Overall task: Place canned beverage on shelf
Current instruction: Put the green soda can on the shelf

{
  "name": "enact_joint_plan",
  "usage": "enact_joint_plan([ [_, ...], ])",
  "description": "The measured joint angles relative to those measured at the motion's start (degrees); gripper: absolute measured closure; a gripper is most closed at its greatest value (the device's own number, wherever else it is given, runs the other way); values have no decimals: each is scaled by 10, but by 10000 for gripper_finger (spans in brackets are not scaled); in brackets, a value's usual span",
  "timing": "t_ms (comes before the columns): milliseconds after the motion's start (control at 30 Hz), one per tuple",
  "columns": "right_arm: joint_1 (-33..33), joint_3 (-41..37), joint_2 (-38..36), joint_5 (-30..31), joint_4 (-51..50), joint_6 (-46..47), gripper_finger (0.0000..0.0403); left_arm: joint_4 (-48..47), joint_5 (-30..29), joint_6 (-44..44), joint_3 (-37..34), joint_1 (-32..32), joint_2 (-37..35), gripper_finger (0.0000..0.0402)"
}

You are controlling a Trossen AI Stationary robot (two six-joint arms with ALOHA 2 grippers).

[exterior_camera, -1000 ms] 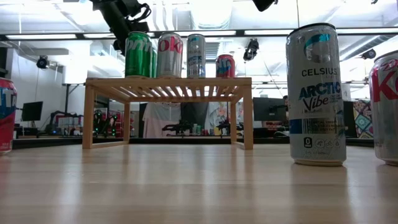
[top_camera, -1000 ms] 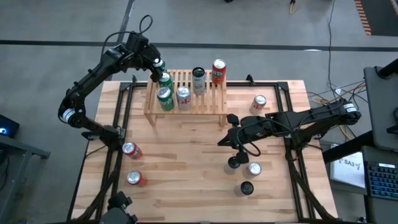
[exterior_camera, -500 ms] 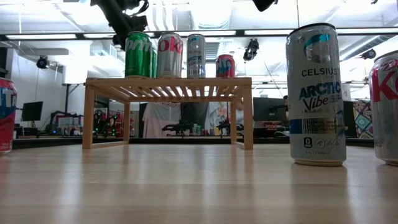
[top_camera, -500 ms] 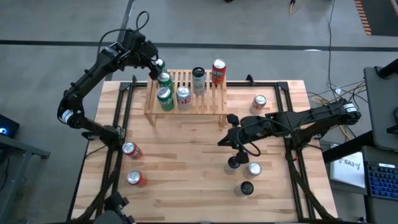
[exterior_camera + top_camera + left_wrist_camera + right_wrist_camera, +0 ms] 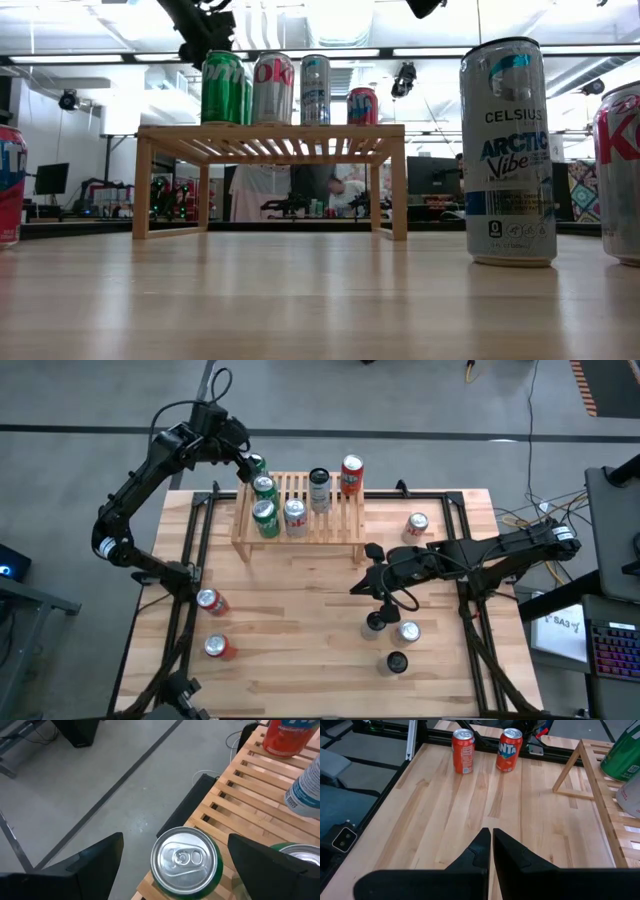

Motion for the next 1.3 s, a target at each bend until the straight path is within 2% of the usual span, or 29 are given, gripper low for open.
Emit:
enact_joint_plan([
  [167,0,0,0,0,0,0,394,-20,-1,5,4,1,-9,85],
  [300,0,0,0,0,0,6,394,-39,-3,7,4,2,-23,129],
  [400,0,0,0,0,0,6,394,-48,-49,5,4,2,-29,179],
  [567,0,0,0,0,2,6,394,-65,-154,-32,3,2,-32,286],
  [733,0,0,0,0,15,4,394,-71,-191,-71,-15,2,-23,387],
  [933,0,0,0,0,16,6,394,-54,-196,-85,-45,3,-15,382],
  [1067,0,0,0,0,16,12,394,-31,-196,-85,-53,3,-15,398],
  [1300,0,0,0,0,16,12,394,-25,-196,-86,-57,3,-15,401],
])
